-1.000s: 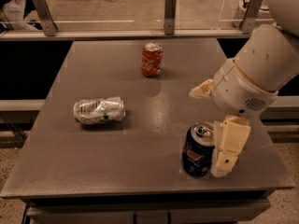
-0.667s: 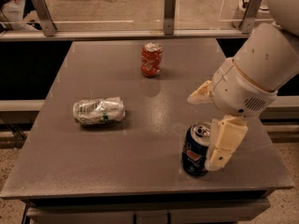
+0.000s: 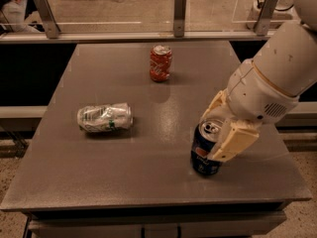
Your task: Pick pepsi can
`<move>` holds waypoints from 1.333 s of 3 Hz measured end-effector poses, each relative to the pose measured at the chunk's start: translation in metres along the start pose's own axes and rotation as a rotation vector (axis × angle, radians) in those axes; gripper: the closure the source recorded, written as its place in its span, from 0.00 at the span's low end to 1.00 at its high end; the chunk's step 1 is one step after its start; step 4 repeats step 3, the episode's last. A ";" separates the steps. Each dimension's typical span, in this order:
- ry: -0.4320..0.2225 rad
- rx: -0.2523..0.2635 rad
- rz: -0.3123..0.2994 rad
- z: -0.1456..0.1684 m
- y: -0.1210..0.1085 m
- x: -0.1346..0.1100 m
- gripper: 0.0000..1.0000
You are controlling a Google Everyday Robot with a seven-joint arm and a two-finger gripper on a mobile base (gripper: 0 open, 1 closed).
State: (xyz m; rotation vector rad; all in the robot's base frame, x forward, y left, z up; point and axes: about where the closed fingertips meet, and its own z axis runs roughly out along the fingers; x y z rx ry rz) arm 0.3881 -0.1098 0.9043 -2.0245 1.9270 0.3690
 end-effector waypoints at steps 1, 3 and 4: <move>-0.015 0.030 -0.033 -0.021 0.006 -0.017 0.87; 0.002 0.091 -0.065 -0.055 0.014 -0.040 1.00; 0.002 0.091 -0.065 -0.055 0.014 -0.040 1.00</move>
Offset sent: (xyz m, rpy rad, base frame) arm -0.0298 0.0159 0.1062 -0.0233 -0.1605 0.0246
